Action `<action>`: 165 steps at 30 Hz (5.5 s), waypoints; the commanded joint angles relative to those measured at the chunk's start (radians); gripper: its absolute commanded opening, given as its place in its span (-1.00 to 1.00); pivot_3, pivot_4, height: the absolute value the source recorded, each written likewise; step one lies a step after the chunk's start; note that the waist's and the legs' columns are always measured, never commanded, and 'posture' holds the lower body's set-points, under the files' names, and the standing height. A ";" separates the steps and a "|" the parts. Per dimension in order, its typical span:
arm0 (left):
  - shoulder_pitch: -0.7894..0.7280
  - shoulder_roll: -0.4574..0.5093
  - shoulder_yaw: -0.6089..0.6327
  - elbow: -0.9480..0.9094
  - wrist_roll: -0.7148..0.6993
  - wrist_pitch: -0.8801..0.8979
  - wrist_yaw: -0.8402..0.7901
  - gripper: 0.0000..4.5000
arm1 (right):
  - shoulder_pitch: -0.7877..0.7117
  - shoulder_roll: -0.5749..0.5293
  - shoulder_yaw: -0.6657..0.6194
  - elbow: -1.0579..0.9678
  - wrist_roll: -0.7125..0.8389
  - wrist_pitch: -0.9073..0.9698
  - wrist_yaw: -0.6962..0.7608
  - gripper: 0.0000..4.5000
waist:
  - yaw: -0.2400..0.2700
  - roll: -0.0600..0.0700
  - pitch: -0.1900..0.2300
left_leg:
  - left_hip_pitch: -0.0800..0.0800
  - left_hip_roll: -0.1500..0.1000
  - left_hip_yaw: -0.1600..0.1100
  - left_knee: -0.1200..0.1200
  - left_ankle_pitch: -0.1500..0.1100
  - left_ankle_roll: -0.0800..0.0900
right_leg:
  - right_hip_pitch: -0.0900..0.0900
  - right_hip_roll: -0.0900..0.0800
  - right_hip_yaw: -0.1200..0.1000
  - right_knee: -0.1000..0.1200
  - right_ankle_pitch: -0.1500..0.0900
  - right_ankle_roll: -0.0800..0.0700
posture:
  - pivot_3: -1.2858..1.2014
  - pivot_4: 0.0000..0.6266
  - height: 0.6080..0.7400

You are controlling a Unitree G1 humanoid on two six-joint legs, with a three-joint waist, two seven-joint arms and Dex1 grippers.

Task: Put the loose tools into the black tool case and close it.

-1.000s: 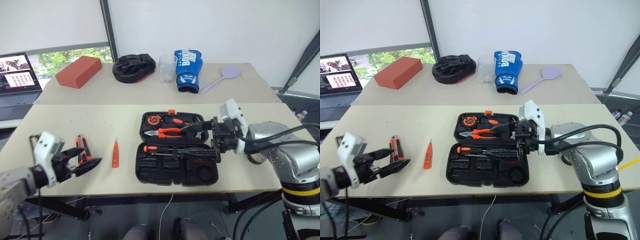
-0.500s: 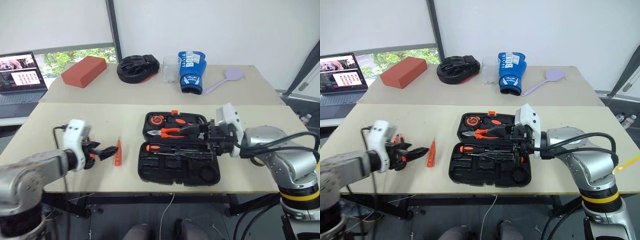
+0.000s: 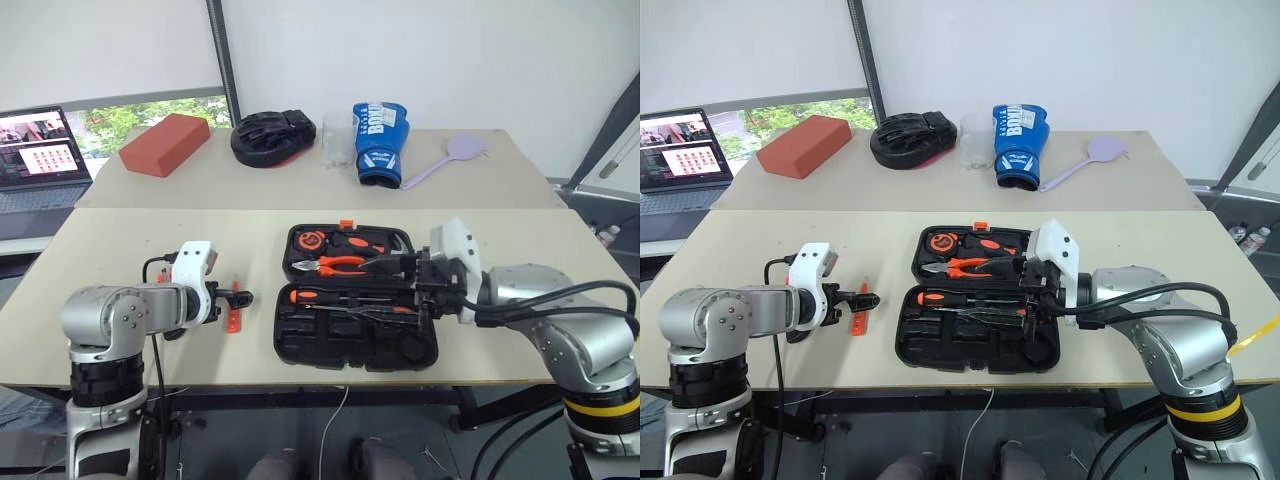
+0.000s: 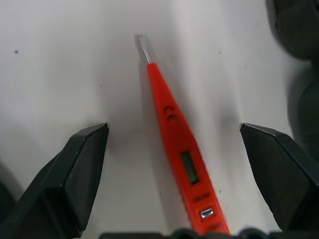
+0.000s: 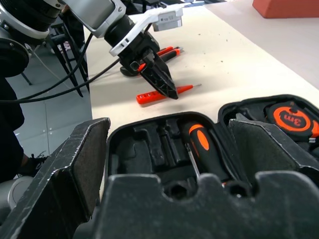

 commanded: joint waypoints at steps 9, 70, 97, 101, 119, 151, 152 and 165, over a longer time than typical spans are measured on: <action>-0.082 0.139 -0.202 0.147 0.070 -0.093 -0.154 -0.86 | 0.030 -0.068 -0.065 -0.088 0.113 0.056 0.009 1.00 | 0.013 0.002 -0.002 | 0.001 -0.002 -0.001 0.000 0.000 0.000 | 0.001 -0.001 0.000 0.001 0.000 0.001 | 0.03 -0.52 1.00; -0.509 -0.048 -0.821 0.566 0.582 -0.855 -1.360 -0.90 | 0.278 -0.166 -0.178 -0.254 0.194 0.038 -0.216 1.00 | 0.017 0.000 0.000 | -0.019 0.000 -0.007 0.017 -0.002 0.022 | -0.006 -0.001 -0.007 -0.003 0.002 0.005 | 0.03 -0.52 1.00; -0.434 0.003 -0.848 0.481 0.604 -1.042 -1.343 -0.90 | 0.264 -0.159 -0.197 -0.228 0.216 0.052 -0.228 1.00 | 0.014 0.000 0.000 | -0.019 0.000 -0.008 0.019 -0.002 0.021 | -0.005 -0.001 -0.006 -0.003 0.003 0.006 | 0.03 -0.52 1.00; -0.438 -0.001 -0.843 0.500 0.596 -1.039 -1.371 -0.90 | 0.267 -0.152 -0.191 -0.229 0.218 0.051 -0.238 1.00 | 0.015 0.000 -0.001 | -0.019 0.000 -0.008 0.020 -0.002 0.021 | -0.005 -0.001 -0.006 -0.003 0.003 0.006 | 0.03 -0.52 1.00; -0.414 0.052 -0.513 0.440 0.345 -0.920 -1.358 0.23 | 0.268 -0.150 -0.178 -0.215 0.210 0.047 -0.228 1.00 | 0.011 0.000 -0.001 | -0.018 0.000 -0.008 0.019 -0.002 0.021 | -0.006 -0.001 -0.006 -0.003 0.003 0.006 | 0.03 -0.52 1.00; -0.119 0.034 -0.596 0.494 0.441 -1.138 -1.254 -0.98 | 0.250 -0.155 -0.144 -0.217 0.184 0.044 -0.203 1.00 | 0.013 0.001 -0.002 | -0.016 -0.001 -0.008 0.019 -0.002 0.021 | -0.003 -0.001 -0.005 -0.003 0.003 0.006 | 0.03 -0.52 1.00; -0.121 0.037 -0.588 0.483 0.429 -1.119 -1.256 -0.98 | 0.249 -0.154 -0.142 -0.217 0.184 0.044 -0.203 1.00 | 0.013 0.001 -0.002 | -0.016 -0.001 -0.008 0.019 -0.002 0.021 | -0.003 -0.001 -0.005 -0.003 0.003 0.006 | 0.03 -0.52 1.00; -0.256 0.005 -0.486 0.540 0.309 -0.918 -1.231 -0.98 | 0.251 -0.150 -0.129 -0.215 0.176 0.038 -0.205 1.00 | 0.015 0.001 -0.002 | -0.017 -0.001 -0.008 0.020 -0.002 0.021 | -0.004 -0.001 -0.006 -0.003 0.003 0.006 | 0.03 -0.52 1.00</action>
